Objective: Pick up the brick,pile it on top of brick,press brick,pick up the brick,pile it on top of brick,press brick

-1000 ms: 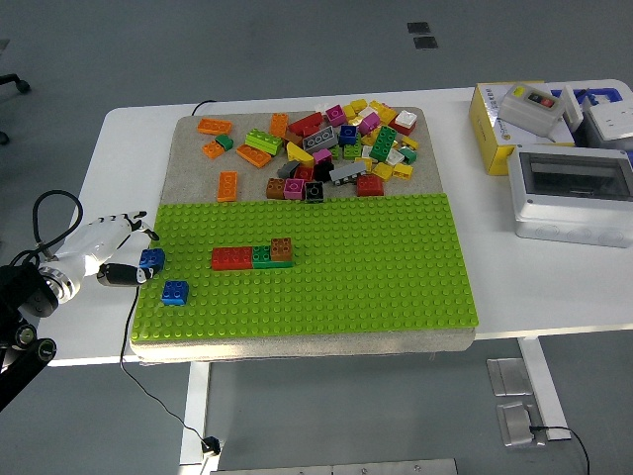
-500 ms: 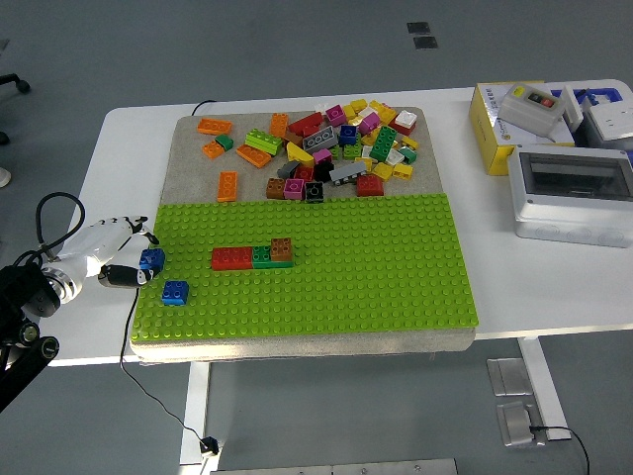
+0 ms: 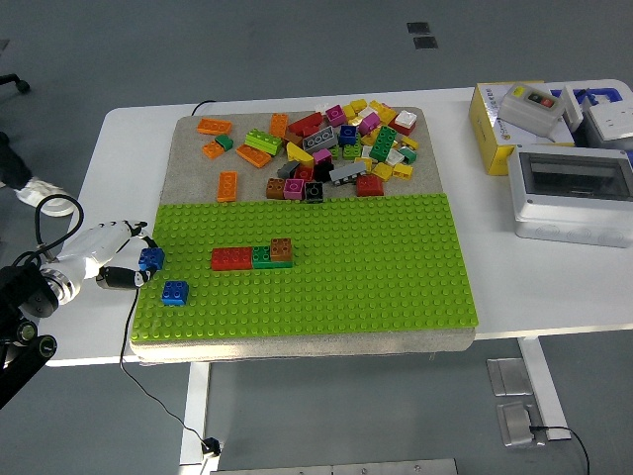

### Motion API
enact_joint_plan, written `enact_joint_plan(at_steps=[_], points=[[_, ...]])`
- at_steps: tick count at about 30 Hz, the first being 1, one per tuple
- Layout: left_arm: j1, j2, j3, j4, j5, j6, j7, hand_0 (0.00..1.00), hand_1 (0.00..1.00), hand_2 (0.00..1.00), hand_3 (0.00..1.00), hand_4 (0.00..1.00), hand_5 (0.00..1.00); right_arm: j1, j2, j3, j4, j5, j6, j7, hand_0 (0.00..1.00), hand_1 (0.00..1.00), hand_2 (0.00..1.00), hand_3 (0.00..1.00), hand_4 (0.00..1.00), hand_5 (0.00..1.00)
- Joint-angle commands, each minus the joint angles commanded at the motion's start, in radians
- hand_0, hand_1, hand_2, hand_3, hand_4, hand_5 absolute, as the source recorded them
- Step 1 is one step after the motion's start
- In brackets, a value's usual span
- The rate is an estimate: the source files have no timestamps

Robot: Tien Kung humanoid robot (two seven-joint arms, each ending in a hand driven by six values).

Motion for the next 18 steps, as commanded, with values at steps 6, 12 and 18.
enact_joint_plan(at_steps=[6, 12, 18], points=[[0.003, 0.003, -0.010, -0.003, -0.015, -0.003, -0.001, 0.998, 0.963, 0.925, 0.526, 0.498, 0.108, 0.001, -0.001, -0.011, 0.000, 0.006, -0.002, 0.006, 0.729, 0.667, 0.671, 0.871, 0.664, 0.998], [0.004, 0.012, -0.030, -0.016, -0.038, -0.014, 0.004, 0.998, 0.959, 0.910, 0.529, 0.577, 0.114, 0.001, -0.001, -0.021, 0.000, 0.014, -0.004, 0.011, 0.732, 0.667, 0.671, 0.867, 0.663, 0.998], [0.008, 0.041, -0.074, -0.095, -0.048, -0.039, 0.041, 0.998, 0.957, 0.916, 0.525, 0.550, 0.091, 0.000, -0.003, -0.020, 0.000, 0.012, -0.006, 0.013, 0.731, 0.670, 0.669, 0.865, 0.662, 0.998]])
